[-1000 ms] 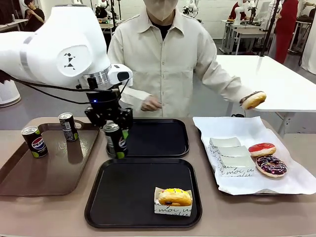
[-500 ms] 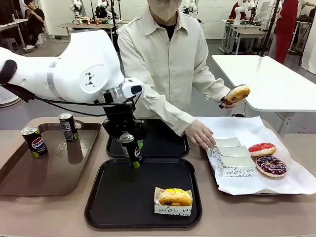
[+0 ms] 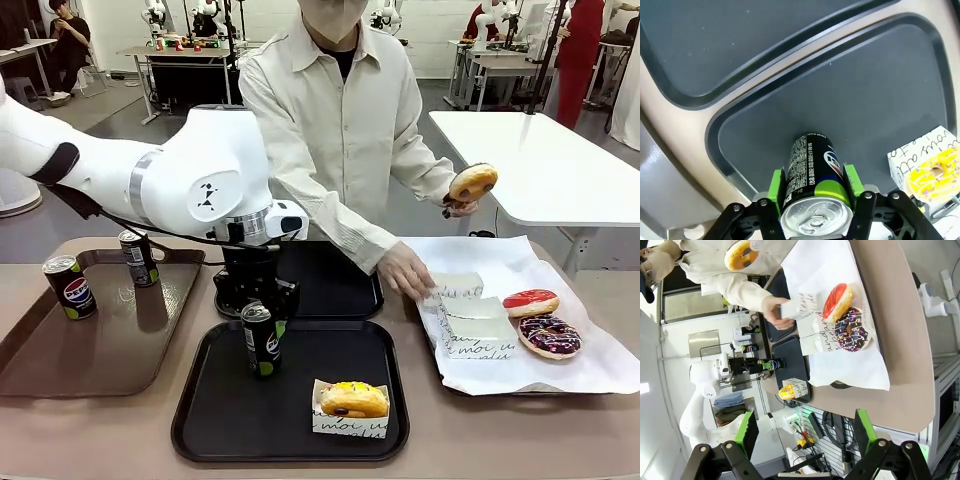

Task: Set up donuts and drinks on trays.
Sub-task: Pick up one Pepsi coke and place it on the Flat Tray.

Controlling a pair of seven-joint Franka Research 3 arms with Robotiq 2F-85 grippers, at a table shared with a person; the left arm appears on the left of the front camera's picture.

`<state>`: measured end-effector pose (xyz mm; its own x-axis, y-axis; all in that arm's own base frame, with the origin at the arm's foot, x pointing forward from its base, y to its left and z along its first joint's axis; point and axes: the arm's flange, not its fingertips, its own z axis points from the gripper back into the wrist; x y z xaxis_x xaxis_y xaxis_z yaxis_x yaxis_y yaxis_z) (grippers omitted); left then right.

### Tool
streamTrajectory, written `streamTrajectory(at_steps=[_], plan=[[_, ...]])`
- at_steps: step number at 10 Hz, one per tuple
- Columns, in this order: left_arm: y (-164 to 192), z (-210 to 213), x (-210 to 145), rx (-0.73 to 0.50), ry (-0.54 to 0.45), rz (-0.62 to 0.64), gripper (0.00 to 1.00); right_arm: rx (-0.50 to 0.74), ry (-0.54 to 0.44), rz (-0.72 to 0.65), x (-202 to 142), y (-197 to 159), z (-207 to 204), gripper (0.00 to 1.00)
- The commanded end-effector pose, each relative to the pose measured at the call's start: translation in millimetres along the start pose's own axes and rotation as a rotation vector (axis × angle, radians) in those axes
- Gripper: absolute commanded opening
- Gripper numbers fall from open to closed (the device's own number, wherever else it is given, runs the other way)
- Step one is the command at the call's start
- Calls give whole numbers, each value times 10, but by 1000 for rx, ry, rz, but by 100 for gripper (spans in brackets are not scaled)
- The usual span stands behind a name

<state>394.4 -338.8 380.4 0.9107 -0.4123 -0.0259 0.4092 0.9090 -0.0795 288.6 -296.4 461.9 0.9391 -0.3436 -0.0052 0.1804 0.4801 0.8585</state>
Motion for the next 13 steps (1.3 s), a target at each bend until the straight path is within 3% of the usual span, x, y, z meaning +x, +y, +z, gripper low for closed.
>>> streamTrajectory(at_steps=[1, 2, 3, 7, 10, 13], plan=[[-92, -27, -8, 60, 34, 7, 58, 25, -5, 8, 12, 0, 15, 100], [-97, -10, -24, 68, 15, -4, 68, 25, -5, 8, 12, 0, 15, 100], [-138, 15, -50, 75, 12, -13, 100, 25, -5, 8, 12, 0, 15, 100], [-178, 216, -184, 90, -18, -15, 99, 25, -5, 8, 12, 0, 15, 100], [-195, 605, -490, 164, -60, 7, 100, 25, -5, 8, 12, 0, 15, 100], [152, 922, -956, 174, -79, 63, 100, 25, -5, 8, 12, 0, 15, 100]])
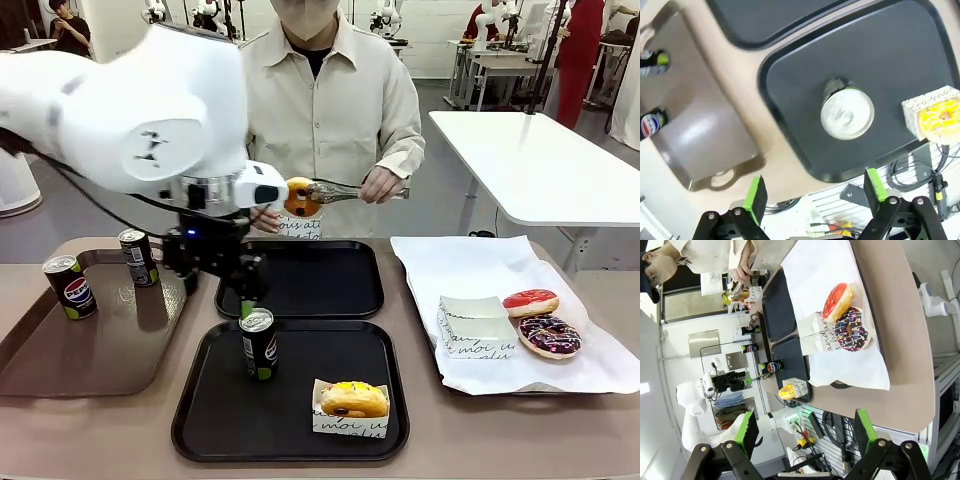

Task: Set up donuts and drinks on trays.
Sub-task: Pick up one Pepsi coke and place it on the Flat Tray, then pick up one Pepsi coke from the Handle tray and place it on the Flat Tray without a Pepsi coke.

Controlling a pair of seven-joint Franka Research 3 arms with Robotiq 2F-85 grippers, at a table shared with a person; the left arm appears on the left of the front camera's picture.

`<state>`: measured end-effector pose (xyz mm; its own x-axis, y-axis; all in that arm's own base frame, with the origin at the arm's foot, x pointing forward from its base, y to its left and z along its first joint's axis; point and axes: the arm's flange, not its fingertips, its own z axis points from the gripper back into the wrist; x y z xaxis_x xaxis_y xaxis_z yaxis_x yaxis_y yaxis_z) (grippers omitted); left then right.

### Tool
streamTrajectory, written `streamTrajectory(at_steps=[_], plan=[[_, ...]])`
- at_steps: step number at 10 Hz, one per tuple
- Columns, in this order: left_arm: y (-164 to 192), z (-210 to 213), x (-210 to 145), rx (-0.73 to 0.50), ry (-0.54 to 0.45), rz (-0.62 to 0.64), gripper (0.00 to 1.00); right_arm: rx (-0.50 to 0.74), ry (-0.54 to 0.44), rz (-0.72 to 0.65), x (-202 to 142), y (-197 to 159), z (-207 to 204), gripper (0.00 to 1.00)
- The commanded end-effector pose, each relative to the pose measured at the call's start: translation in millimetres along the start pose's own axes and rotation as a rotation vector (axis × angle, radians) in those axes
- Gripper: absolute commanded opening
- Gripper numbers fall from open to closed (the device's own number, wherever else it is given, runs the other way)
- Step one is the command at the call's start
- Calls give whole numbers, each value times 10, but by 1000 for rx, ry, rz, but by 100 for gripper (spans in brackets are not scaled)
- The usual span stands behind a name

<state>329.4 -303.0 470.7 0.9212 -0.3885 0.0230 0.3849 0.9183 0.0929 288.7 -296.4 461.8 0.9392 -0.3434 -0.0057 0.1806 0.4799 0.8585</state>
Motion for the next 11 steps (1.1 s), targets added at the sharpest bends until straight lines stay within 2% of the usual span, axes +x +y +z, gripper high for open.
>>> streamTrajectory(at_steps=[1, 3, 5, 7, 9, 11], plan=[[350, 90, -311, -43, -62, 75, 100, 25, -6, 9, 11, 1, 16, 100], [760, 162, -464, -81, -106, 168, 100, 25, -6, 9, 11, 1, 16, 100], [1234, 118, -419, -117, -72, 225, 100, 25, -6, 9, 11, 1, 16, 100], [1545, 39, -368, -139, -54, 244, 100, 25, -6, 9, 11, 1, 16, 100], [1687, 0, -328, -132, -49, 263, 100, 25, -6, 9, 11, 1, 16, 100], [1643, 45, -405, -120, -46, 265, 100, 25, -6, 9, 11, 1, 16, 100]])
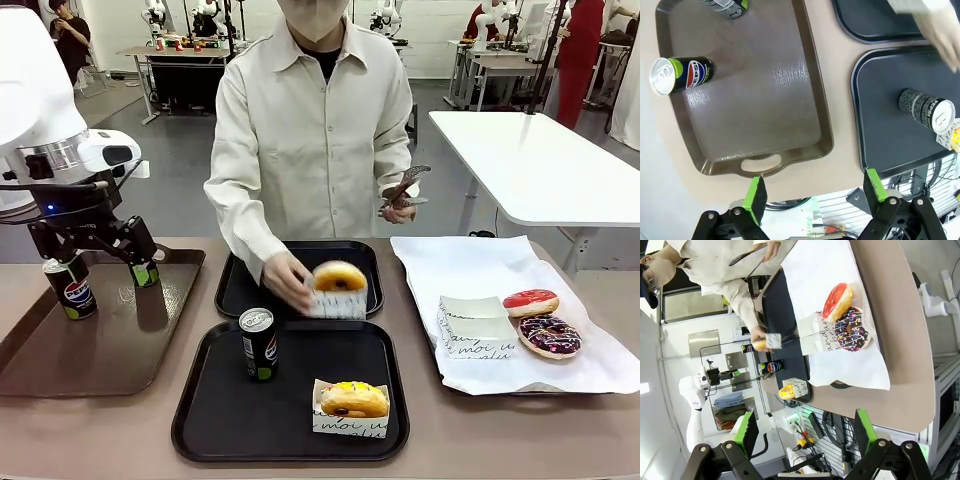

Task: Set up donuts and drinks on trays.
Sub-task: Pick up one Pepsi coke from the Handle tray and place it on the Flat Tray without a Pepsi coke.

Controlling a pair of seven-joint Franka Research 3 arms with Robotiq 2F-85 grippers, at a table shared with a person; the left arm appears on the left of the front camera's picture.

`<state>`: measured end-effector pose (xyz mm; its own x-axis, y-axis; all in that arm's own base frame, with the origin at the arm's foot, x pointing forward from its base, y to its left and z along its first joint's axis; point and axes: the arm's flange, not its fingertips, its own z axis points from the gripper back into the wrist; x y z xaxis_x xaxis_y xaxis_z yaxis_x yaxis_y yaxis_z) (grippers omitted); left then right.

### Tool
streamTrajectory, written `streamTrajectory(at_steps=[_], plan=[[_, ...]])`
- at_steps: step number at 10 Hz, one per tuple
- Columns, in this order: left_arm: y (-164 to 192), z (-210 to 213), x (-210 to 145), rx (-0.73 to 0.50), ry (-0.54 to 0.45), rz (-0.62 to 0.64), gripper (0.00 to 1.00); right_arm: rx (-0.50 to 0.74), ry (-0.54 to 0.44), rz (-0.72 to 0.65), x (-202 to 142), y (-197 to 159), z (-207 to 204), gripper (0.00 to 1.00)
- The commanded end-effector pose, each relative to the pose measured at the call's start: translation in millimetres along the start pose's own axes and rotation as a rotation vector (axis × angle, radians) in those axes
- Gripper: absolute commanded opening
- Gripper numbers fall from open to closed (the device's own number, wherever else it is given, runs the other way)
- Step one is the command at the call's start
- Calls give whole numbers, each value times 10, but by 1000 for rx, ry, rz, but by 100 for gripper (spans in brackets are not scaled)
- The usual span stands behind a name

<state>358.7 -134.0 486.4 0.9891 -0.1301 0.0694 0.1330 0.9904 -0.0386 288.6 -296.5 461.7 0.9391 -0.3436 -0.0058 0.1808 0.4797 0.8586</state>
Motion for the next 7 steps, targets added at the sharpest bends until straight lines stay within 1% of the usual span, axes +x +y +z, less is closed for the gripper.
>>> streamTrajectory(at_steps=[1, 6, 7], plan=[[-33, 31, -29, -2, -7, -5, 100, 25, -6, 9, 12, 2, 15, 100], [-36, 13, -12, 4, -4, -8, 100, 25, -6, 9, 12, 2, 15, 100], [163, 14, 165, -2, 43, -30, 100, 25, -6, 9, 12, 2, 15, 100]])
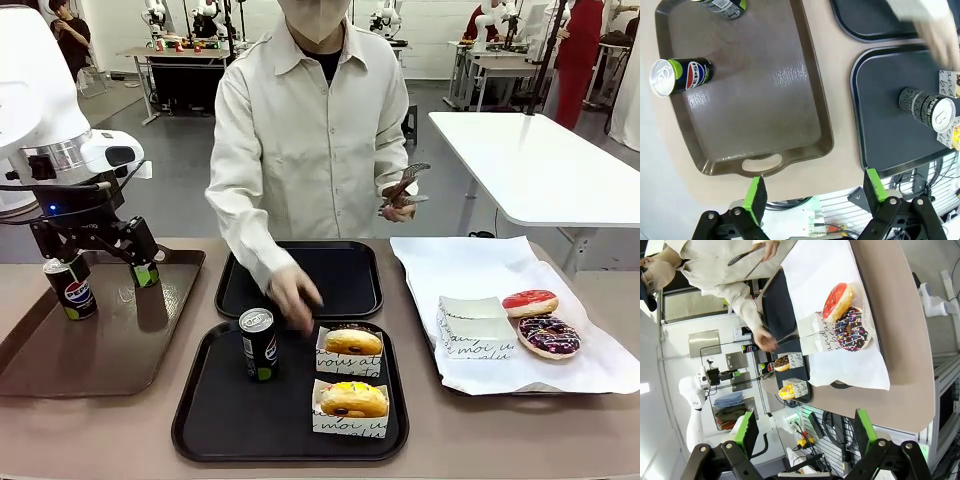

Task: Set up donuts and drinks on trays.
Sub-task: Pick up one Pepsi coke from the Handle tray and place it on the Flat Tray without a Pepsi coke.

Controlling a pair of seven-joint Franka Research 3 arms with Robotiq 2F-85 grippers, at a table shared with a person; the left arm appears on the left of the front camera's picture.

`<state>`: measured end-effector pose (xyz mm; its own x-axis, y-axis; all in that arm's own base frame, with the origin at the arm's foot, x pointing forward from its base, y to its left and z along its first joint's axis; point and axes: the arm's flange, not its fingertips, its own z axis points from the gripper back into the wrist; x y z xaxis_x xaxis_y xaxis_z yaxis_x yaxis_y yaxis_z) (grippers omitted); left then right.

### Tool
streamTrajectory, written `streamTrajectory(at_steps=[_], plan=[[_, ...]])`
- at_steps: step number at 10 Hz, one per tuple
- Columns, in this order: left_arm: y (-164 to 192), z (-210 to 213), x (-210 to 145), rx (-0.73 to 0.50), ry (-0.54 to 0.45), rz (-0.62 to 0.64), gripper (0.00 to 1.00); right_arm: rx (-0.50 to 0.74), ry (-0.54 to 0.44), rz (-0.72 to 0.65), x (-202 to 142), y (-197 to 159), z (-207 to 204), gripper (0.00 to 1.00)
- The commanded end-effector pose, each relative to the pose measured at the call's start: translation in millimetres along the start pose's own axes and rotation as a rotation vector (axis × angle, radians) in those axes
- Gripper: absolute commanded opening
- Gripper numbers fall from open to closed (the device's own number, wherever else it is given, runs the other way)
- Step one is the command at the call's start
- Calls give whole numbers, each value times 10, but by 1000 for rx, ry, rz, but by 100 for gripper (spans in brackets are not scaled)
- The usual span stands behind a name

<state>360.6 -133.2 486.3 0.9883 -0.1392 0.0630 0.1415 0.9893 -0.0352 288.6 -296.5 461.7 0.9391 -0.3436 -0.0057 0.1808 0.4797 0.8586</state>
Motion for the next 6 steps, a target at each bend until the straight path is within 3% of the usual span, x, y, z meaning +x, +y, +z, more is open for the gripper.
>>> streamTrajectory(at_steps=[1, 3, 4, 6], plan=[[416, -2, 266, -29, 48, -45, 100, 25, -6, 9, 12, 2, 15, 100], [911, -14, 571, 40, 70, -47, 100, 25, -6, 9, 12, 2, 15, 100], [1141, -100, 585, 99, 22, 23, 100, 25, -6, 9, 12, 2, 15, 100], [1569, -39, 915, 53, 46, 53, 100, 25, -6, 9, 12, 2, 15, 100]])
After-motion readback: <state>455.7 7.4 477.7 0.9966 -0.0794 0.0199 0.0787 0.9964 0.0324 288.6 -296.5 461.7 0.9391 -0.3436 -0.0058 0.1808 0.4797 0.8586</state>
